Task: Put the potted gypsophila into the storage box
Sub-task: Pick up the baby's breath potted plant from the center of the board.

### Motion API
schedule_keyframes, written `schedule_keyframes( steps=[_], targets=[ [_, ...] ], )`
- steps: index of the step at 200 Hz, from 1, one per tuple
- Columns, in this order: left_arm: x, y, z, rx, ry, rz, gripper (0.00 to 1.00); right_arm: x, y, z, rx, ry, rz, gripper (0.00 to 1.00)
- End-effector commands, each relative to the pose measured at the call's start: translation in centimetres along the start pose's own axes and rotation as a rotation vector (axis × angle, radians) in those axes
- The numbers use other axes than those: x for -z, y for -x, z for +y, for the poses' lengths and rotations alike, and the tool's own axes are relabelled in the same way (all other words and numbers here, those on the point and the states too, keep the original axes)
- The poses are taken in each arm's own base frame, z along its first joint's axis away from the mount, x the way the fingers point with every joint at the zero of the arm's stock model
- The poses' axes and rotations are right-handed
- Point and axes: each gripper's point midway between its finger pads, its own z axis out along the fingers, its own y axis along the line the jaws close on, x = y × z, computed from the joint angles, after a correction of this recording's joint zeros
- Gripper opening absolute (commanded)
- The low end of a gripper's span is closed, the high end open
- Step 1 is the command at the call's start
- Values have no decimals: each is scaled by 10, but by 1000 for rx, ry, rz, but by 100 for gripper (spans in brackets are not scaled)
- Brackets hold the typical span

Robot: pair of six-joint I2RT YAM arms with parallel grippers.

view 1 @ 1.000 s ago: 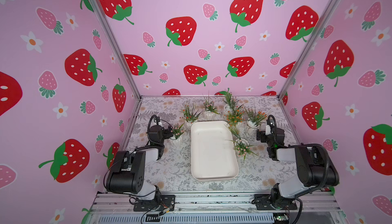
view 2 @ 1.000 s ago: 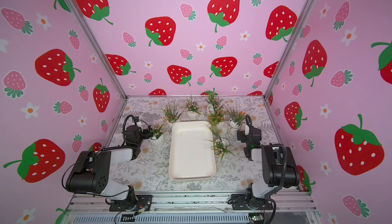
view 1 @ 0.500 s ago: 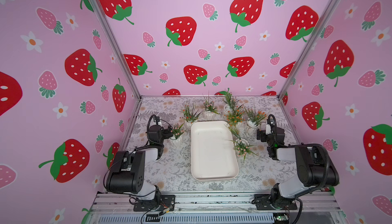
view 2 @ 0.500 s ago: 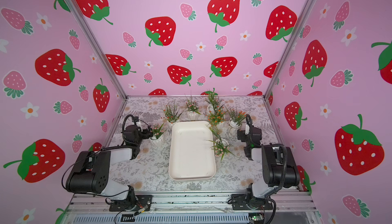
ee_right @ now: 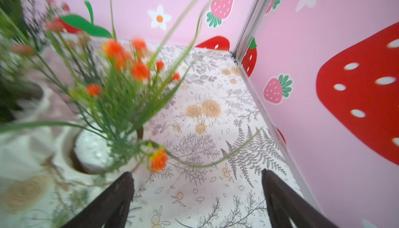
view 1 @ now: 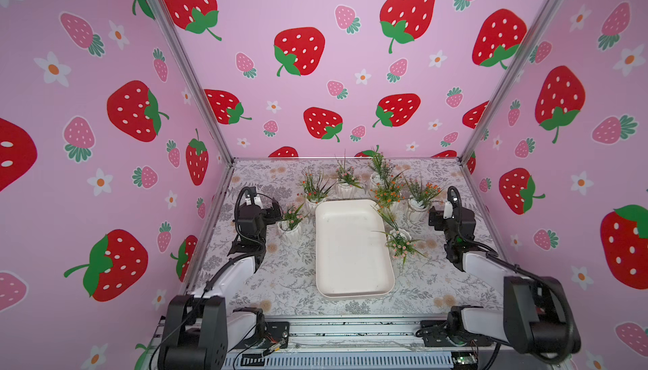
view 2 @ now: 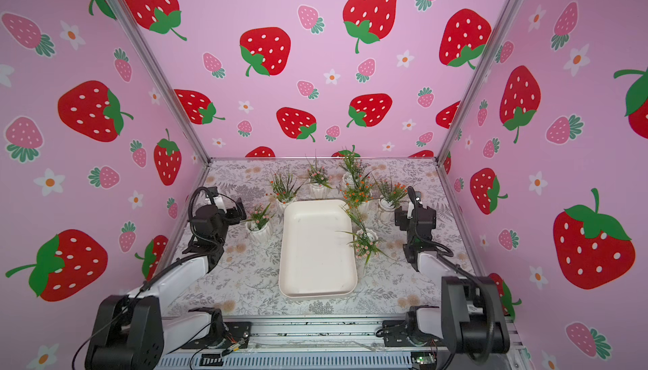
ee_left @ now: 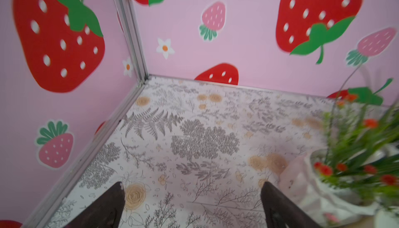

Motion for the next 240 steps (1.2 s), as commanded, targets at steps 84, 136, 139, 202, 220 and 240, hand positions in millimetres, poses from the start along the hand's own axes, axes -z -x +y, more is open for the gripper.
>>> schedule_keyframes(
  steps=[84, 136, 139, 202, 220, 240],
  targets=[
    [74, 36, -84, 497, -419, 279, 92, 130, -34, 39, -404, 316, 502, 60],
    [102, 37, -129, 368, -646, 623, 85, 134, -51, 78, -404, 502, 783, 46],
    [103, 38, -131, 358, -662, 641, 84, 133, -53, 79, -404, 508, 792, 46],
    [109, -1, -159, 353, -854, 852, 73, 117, -56, 102, -359, 576, 894, 39],
    [110, -8, -162, 371, -866, 880, 72, 113, -61, 105, -330, 569, 927, 39],
    [109, -12, -164, 387, -878, 898, 71, 109, -65, 110, -312, 577, 949, 38]
  ],
)
